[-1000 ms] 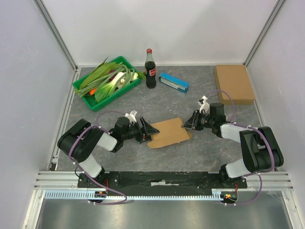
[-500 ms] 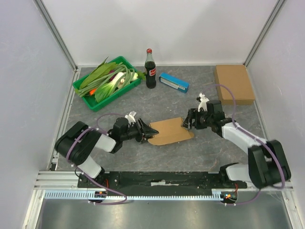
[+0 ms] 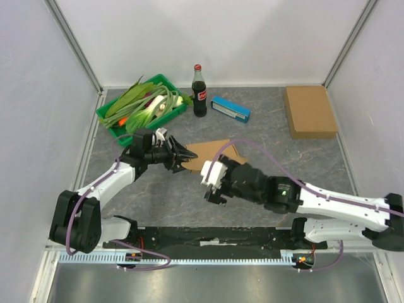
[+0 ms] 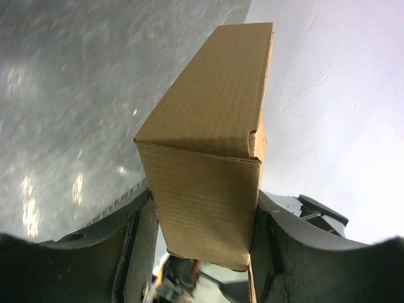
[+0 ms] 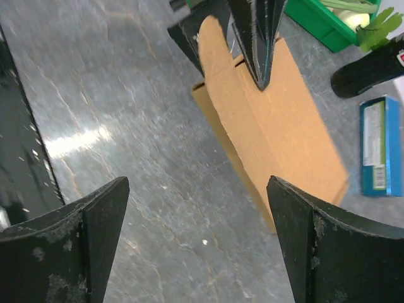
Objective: Fold the paper box
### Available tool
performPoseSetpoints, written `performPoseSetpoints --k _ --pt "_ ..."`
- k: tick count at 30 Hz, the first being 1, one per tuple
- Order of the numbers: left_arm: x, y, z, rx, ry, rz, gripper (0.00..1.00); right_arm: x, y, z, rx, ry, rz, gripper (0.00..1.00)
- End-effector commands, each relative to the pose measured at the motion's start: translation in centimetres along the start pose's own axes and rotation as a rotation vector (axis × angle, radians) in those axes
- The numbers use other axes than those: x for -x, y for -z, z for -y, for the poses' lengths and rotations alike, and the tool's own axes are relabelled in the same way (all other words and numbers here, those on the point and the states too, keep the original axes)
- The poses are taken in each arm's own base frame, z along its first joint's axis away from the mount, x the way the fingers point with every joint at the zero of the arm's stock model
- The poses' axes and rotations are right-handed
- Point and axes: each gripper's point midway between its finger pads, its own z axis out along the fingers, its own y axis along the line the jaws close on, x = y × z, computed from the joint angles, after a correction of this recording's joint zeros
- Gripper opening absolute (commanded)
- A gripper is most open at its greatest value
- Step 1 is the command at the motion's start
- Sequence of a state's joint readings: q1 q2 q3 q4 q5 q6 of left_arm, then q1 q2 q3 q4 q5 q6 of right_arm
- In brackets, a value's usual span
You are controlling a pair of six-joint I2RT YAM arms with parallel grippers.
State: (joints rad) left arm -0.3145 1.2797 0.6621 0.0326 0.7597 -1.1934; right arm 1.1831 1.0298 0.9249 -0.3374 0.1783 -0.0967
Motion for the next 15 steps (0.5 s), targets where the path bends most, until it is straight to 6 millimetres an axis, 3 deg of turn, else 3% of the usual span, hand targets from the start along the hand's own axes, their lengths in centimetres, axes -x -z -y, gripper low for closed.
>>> performPoseSetpoints --k 1,3,11,15 --pt "-4.0 2.3 -2.0 0.079 0.139 -0.177 0.47 -0.4 -0.4 1.2 -0.168 0.356 -0.109 0.98" --pt "-4.6 2.8 -1.8 0.064 0.180 -0.195 0.46 0.1 -0.8 1.9 -0.257 0.403 -0.098 0.98" --pt "-5.5 4.3 -0.8 0.038 0.228 -0.206 0.44 -1.3 -3.4 -1.8 -0.190 0.535 -0.119 0.98" --pt "-5.8 4.3 -0.8 0.023 0.252 -0.213 0.44 -2.0 -4.7 -1.5 -0.256 0.547 -0.137 0.98"
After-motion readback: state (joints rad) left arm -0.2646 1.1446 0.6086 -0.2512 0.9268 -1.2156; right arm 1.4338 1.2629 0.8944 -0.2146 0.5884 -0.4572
